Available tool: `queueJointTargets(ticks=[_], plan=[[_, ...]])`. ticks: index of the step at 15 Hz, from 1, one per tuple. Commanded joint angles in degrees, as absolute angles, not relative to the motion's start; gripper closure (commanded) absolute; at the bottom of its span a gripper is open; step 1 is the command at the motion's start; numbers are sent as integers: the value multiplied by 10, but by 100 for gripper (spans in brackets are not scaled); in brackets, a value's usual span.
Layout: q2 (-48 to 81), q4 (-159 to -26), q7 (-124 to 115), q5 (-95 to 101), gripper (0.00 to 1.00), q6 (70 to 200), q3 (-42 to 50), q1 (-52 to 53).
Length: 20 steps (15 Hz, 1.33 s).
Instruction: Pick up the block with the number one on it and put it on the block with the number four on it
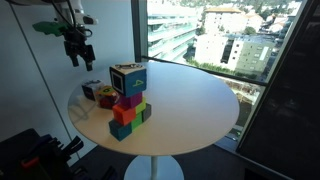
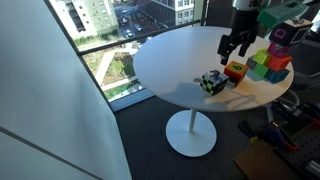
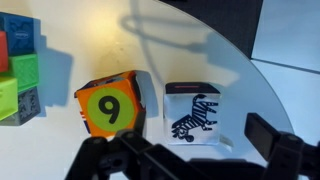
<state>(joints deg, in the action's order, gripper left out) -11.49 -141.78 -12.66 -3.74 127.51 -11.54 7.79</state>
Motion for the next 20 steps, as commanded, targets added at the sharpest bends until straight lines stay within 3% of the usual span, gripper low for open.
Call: queueJointTargets(ticks=[1,20], plan=[[-92,-1411,-133,-12,0,1282,-118,81],[-34,-1432,-235,58,0,1379,-128,95]])
